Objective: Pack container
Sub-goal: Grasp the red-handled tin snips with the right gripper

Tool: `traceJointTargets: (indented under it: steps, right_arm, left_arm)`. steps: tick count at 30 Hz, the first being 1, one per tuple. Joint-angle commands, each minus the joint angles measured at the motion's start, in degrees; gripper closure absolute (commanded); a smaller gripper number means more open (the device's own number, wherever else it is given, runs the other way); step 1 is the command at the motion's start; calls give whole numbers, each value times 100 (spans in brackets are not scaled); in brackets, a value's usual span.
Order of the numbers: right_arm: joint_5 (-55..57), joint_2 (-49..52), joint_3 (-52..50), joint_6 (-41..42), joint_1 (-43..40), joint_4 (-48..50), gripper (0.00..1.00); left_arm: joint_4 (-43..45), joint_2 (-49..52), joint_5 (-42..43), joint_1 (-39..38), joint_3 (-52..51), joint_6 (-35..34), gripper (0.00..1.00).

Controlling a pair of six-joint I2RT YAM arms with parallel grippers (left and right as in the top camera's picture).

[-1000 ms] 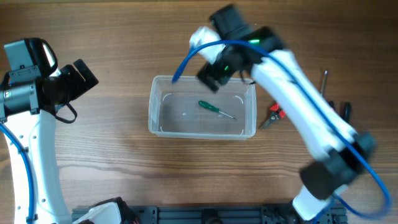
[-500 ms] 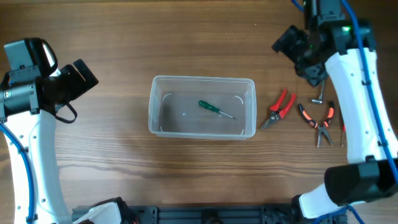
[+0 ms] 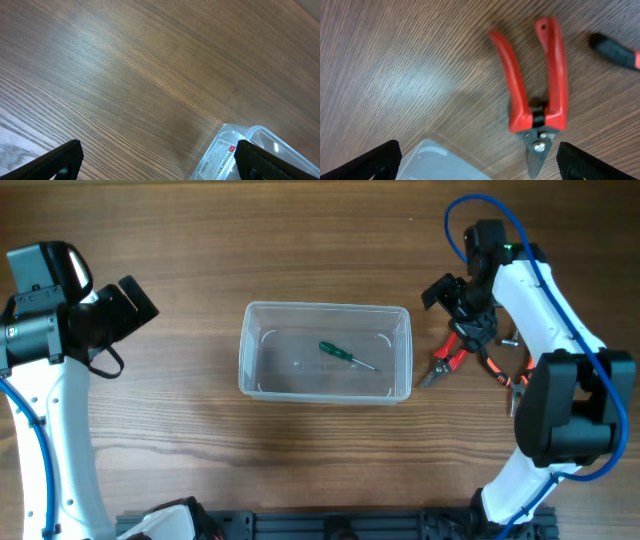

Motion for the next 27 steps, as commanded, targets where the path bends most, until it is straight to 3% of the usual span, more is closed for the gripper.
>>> traceJointTargets:
  steps: [1, 15, 21, 27]
  right_arm:
    - [162, 289, -195, -271, -33, 162, 1]
    - [483, 619, -385, -1174, -33, 807, 3]
    - [485, 616, -385, -1178, -33, 780, 5]
    - [623, 483, -188, -1899, -31, 671, 0]
  left_arm:
    - [0, 46, 90, 11, 50, 116, 0]
    - [-4, 46, 92, 11, 50, 116, 0]
    - [-2, 46, 92, 11, 50, 114, 0]
    - [-2, 46, 92, 11, 52, 116, 0]
